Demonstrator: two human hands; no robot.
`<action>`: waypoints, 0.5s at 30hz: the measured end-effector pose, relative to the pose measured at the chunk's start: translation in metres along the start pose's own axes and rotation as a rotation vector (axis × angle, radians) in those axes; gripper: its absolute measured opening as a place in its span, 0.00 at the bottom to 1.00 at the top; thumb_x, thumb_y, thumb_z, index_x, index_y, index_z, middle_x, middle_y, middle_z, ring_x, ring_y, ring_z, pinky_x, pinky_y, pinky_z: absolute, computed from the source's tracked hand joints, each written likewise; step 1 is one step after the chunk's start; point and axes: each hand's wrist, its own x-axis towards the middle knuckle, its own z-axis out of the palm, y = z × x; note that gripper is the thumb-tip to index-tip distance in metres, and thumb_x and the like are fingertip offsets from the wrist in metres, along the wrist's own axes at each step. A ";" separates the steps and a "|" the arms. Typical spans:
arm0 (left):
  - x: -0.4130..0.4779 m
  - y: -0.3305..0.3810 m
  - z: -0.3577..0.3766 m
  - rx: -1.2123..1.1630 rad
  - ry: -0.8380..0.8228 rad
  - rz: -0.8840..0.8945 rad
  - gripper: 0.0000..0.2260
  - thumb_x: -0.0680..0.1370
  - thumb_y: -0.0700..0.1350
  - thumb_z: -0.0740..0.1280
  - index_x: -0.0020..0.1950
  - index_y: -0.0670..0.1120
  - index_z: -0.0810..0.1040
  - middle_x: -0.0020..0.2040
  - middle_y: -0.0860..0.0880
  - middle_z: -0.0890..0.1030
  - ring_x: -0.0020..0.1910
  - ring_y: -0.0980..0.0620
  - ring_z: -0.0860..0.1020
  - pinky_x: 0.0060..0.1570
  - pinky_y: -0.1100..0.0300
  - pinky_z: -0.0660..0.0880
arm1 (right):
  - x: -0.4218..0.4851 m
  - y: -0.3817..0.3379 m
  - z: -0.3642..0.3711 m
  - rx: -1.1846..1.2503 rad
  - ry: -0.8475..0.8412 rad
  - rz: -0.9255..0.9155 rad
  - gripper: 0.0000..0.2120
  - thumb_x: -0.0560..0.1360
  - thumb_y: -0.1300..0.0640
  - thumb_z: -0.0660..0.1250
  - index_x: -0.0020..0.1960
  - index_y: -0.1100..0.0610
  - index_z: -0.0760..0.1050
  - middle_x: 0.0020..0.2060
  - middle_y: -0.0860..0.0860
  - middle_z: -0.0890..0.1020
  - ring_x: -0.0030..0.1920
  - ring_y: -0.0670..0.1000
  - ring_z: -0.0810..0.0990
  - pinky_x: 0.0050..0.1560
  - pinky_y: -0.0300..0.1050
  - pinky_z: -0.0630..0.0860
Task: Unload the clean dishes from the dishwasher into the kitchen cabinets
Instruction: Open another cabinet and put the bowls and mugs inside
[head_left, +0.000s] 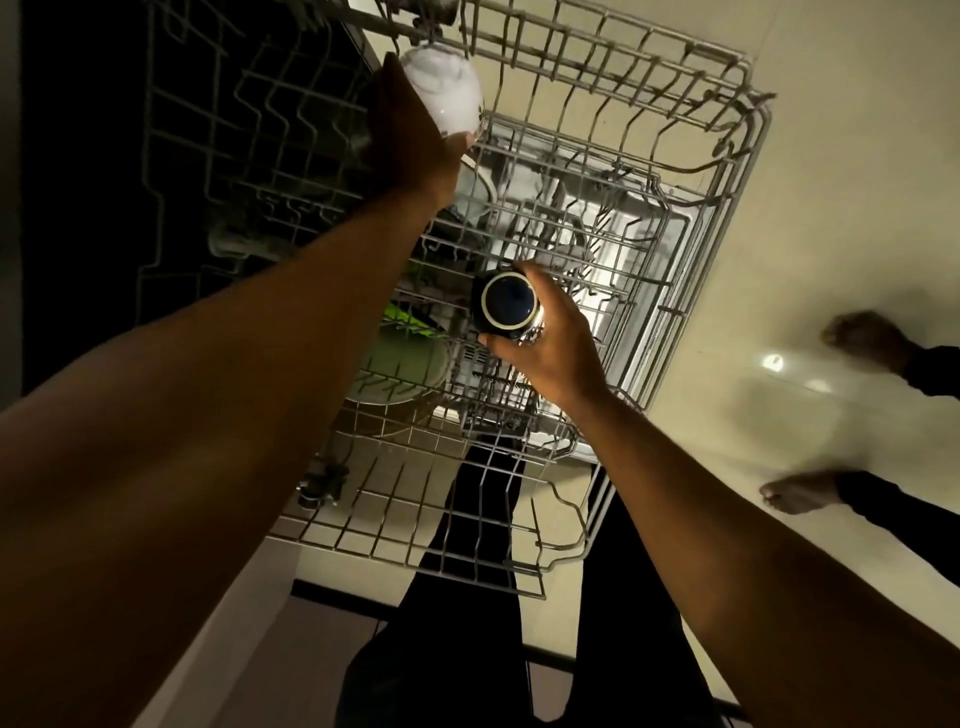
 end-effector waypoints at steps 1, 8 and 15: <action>-0.010 0.012 -0.009 0.007 0.000 -0.003 0.46 0.64 0.52 0.73 0.77 0.38 0.58 0.74 0.38 0.63 0.72 0.41 0.63 0.69 0.45 0.65 | 0.000 0.000 0.000 0.003 -0.002 0.003 0.41 0.67 0.51 0.79 0.74 0.59 0.65 0.69 0.55 0.72 0.65 0.40 0.65 0.62 0.20 0.57; -0.029 0.011 -0.021 0.029 0.046 0.015 0.45 0.71 0.46 0.75 0.79 0.38 0.51 0.78 0.38 0.57 0.77 0.40 0.56 0.74 0.45 0.58 | -0.004 0.000 0.000 0.023 -0.015 0.034 0.41 0.68 0.45 0.77 0.74 0.53 0.63 0.71 0.51 0.72 0.70 0.50 0.70 0.69 0.50 0.70; -0.067 0.004 -0.037 0.114 0.040 0.027 0.47 0.73 0.46 0.75 0.80 0.40 0.46 0.79 0.38 0.47 0.78 0.40 0.51 0.75 0.54 0.54 | -0.015 -0.021 -0.016 0.090 0.065 0.074 0.38 0.67 0.45 0.77 0.72 0.54 0.67 0.65 0.50 0.76 0.64 0.47 0.75 0.61 0.48 0.76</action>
